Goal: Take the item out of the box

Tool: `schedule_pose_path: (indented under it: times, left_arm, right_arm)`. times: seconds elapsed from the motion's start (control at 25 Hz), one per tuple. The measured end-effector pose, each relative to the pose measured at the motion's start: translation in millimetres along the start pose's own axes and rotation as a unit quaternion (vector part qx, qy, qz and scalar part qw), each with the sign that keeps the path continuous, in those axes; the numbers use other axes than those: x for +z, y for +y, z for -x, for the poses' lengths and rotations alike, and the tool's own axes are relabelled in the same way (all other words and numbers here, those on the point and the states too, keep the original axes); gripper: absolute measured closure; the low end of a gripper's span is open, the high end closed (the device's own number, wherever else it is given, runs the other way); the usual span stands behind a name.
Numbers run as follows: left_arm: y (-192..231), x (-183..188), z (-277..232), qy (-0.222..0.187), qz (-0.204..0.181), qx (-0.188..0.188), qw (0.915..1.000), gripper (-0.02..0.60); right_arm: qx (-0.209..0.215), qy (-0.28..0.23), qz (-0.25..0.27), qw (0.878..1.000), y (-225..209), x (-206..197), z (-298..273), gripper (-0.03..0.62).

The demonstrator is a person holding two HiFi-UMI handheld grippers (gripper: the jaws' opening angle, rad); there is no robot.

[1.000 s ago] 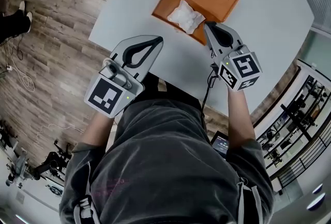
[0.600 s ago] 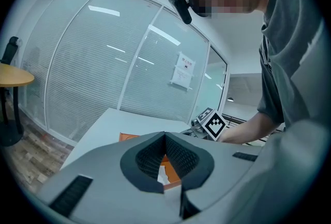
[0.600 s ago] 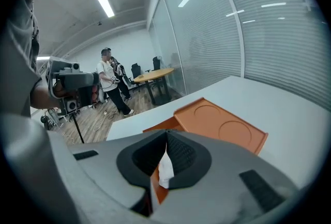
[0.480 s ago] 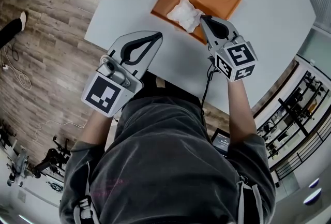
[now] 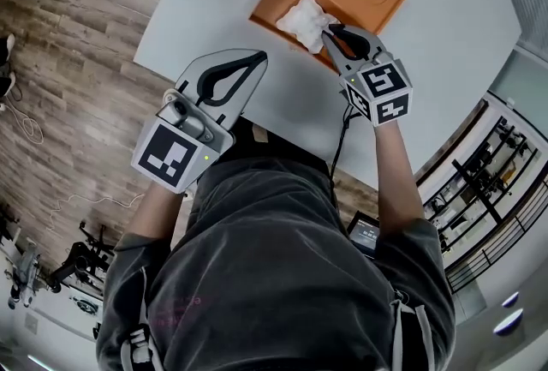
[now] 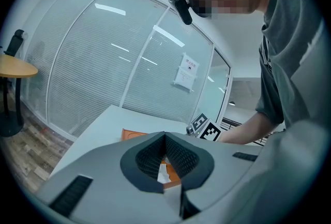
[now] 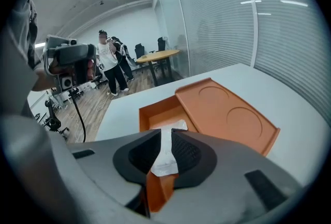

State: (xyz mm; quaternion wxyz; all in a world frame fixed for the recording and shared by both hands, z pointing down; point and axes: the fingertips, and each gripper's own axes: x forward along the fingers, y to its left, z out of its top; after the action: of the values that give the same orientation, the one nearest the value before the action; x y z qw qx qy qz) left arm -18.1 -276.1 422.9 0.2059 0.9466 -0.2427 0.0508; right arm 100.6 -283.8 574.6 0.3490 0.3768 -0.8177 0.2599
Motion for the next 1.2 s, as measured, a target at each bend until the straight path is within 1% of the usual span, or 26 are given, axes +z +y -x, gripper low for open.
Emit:
schedule_pose_path:
  times: [0.04,0.08,0.2,0.24,0.28,0.36,0.4,0.48,0.56,0.76,0.84,1.04,1.08,1.2]
  left_arm:
    - [1,-1,0,0.000,0.001,0.000,1.0000,0.571]
    - [1,-3,1,0.000,0.002,0.000,1.0000,0.569]
    - [4,-9,4,0.000,0.008,0.002,1.0000,0.571]
    - [5,-10,6,0.000,0.010,0.003,0.9999,0.569]
    - [6,-11,7,-0.001,0.012,0.004,0.9999,0.569]
    - [6,-13,7,-0.002,0.015,0.005,0.9999,0.569]
    - [6,-14,7,-0.002,0.017,0.006,0.9998,0.571]
    - [5,-16,7,-0.001,0.021,0.006,0.9998,0.571]
    - [5,-19,8,0.000,0.024,0.006,0.9997,0.569]
    - [8,-25,12,0.003,0.031,0.005,0.9995,0.571]
    - [9,-27,13,0.004,0.033,0.005,0.9994,0.571]
    - [12,-32,16,0.006,0.038,0.008,0.9992,0.571]
    - [13,-32,16,0.006,0.039,0.009,0.9992,0.571]
    - [17,-33,17,0.005,0.042,0.011,0.9990,0.571]
  right_arm:
    - [-0.001,0.009,0.009,1.000,-1,-2,-3,0.526]
    - [-0.003,0.019,0.019,1.000,-1,-5,-6,0.503]
    - [-0.006,0.047,0.049,0.998,-2,-13,-16,0.500]
    - [-0.005,0.057,0.056,0.997,-1,-16,-19,0.474]
    - [-0.004,0.066,0.061,0.996,0,-19,-22,0.467]
    - [-0.002,0.083,0.068,0.994,-1,-24,-27,0.465]
    - [-0.002,0.091,0.071,0.993,-2,-27,-29,0.442]
    - [-0.002,0.107,0.078,0.991,-3,-32,-32,0.439]
    - [-0.001,0.125,0.085,0.989,-3,-39,-36,0.416]
    - [-0.007,0.156,0.105,0.982,-5,-47,-48,0.416]
    - [-0.010,0.170,0.113,0.979,-6,-51,-51,0.382]
    - [-0.017,0.201,0.139,0.970,-5,-62,-57,0.382]
    - [-0.019,0.207,0.144,0.968,-5,-64,-58,0.359]
    - [-0.021,0.219,0.150,0.964,-6,-68,-61,0.356]
